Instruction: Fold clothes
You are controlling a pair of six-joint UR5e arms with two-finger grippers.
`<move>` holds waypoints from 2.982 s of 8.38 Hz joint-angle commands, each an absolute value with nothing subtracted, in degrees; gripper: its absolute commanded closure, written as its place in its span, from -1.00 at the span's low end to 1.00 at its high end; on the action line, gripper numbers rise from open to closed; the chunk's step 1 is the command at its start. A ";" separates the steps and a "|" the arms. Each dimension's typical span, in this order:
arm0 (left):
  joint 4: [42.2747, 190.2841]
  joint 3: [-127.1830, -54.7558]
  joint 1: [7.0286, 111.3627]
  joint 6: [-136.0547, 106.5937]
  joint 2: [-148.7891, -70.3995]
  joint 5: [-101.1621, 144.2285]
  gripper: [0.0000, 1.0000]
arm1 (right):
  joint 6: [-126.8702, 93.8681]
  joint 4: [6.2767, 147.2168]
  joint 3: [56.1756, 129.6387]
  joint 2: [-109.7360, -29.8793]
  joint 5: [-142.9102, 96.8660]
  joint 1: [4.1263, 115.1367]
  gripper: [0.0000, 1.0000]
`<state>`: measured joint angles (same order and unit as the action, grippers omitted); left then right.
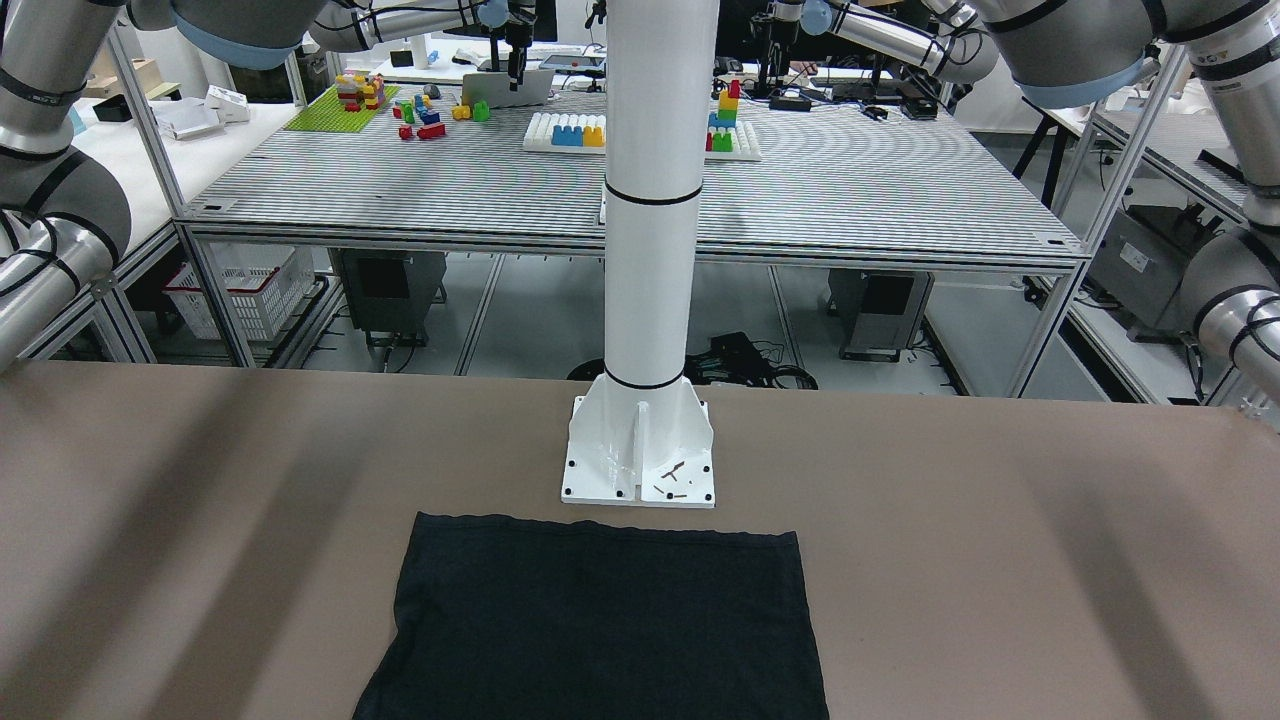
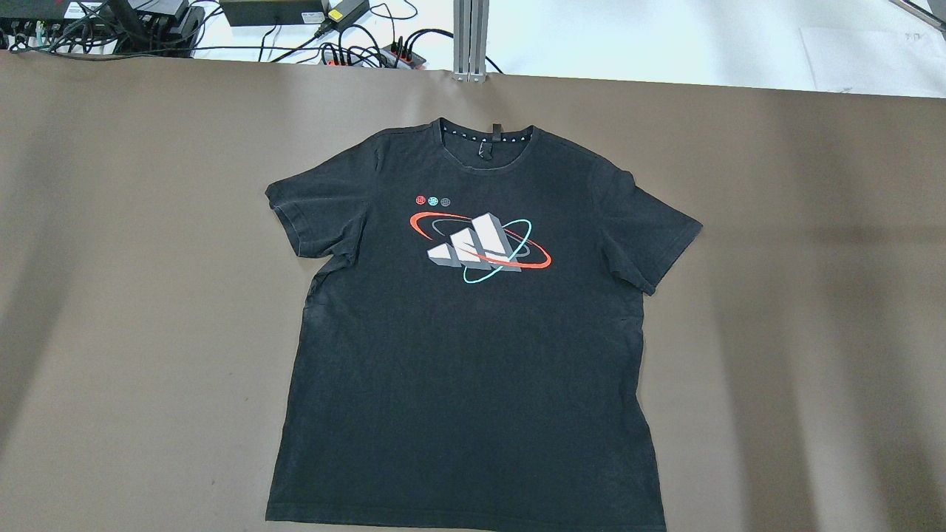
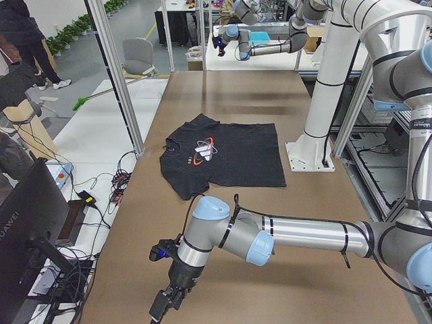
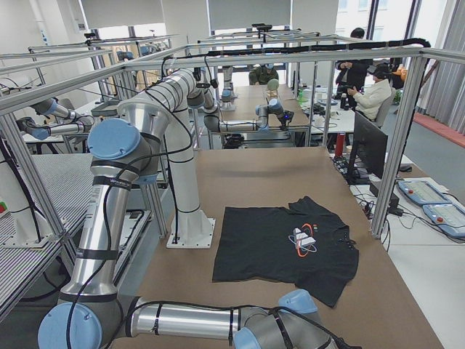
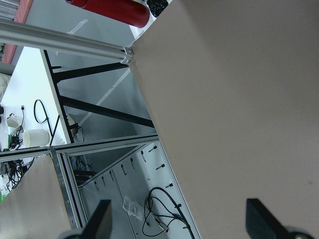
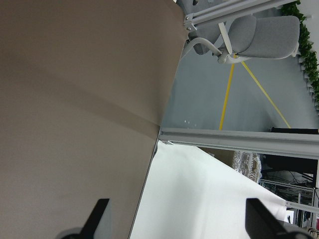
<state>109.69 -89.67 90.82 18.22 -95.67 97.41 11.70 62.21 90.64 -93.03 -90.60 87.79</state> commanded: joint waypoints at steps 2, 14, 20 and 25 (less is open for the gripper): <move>110.30 -89.74 90.79 18.02 -95.80 96.95 -0.89 | 11.60 62.05 90.79 -92.99 -90.53 87.80 -0.89; 114.08 -87.73 90.62 18.29 -94.49 96.15 -0.89 | 7.77 54.33 90.36 -91.24 -90.26 86.93 -0.89; 115.14 -88.69 90.61 11.69 -93.60 99.49 -0.89 | -25.08 53.96 89.91 -84.66 -114.14 73.87 -0.89; 115.57 -89.04 90.44 11.69 -94.48 99.49 -0.89 | -50.17 44.14 74.14 -70.08 -114.35 58.80 -0.84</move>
